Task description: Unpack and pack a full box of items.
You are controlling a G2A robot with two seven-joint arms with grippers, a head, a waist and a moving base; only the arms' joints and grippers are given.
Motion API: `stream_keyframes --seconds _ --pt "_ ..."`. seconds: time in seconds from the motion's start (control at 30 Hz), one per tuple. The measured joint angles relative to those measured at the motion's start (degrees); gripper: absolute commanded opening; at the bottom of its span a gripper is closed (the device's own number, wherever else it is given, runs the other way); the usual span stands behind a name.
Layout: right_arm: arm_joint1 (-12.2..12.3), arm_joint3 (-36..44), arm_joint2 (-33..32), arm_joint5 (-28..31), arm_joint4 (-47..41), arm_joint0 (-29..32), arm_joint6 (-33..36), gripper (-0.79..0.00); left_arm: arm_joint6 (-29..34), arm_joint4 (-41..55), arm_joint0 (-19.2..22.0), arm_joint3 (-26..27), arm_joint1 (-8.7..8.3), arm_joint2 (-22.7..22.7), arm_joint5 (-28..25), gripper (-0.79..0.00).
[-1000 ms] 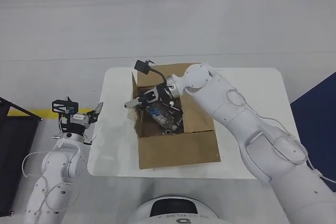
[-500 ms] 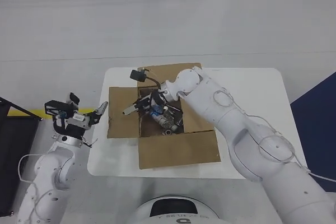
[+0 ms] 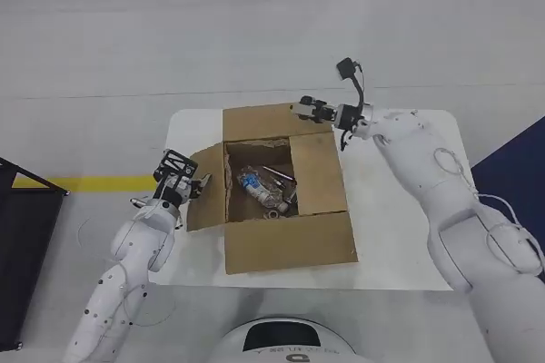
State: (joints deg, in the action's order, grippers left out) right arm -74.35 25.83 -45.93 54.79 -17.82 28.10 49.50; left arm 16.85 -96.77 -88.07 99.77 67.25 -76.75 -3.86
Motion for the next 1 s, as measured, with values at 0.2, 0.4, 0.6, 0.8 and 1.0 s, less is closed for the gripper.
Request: stream_keyframes --seconds 0.2,0.4,0.6,0.8,1.0 --pt "9.66 9.93 -9.09 0.26 -1.3 11.51 -0.27 0.0 4.11 2.87 3.84 -2.22 0.78 3.23 -2.03 0.0" --pt "15.91 23.71 -17.95 -8.5 1.19 22.86 4.56 0.0 7.06 4.26 8.21 -4.23 1.7 6.25 -1.05 0.0" --pt "18.22 38.52 -22.04 -16.87 -0.78 30.87 10.45 0.0 7.97 5.32 11.6 -6.37 2.65 9.29 0.15 0.0" --pt "19.3 39.61 -26.74 -17.13 -12.66 34.2 16.09 0.0 7.84 5.45 15.13 -7.88 3.48 10.99 2.13 0.0" --pt "19.82 39.72 -28.78 -17.99 -10.34 36.0 13.79 0.0 8.51 5.3 16.21 -1.24 3.65 8.83 5.53 0.0"
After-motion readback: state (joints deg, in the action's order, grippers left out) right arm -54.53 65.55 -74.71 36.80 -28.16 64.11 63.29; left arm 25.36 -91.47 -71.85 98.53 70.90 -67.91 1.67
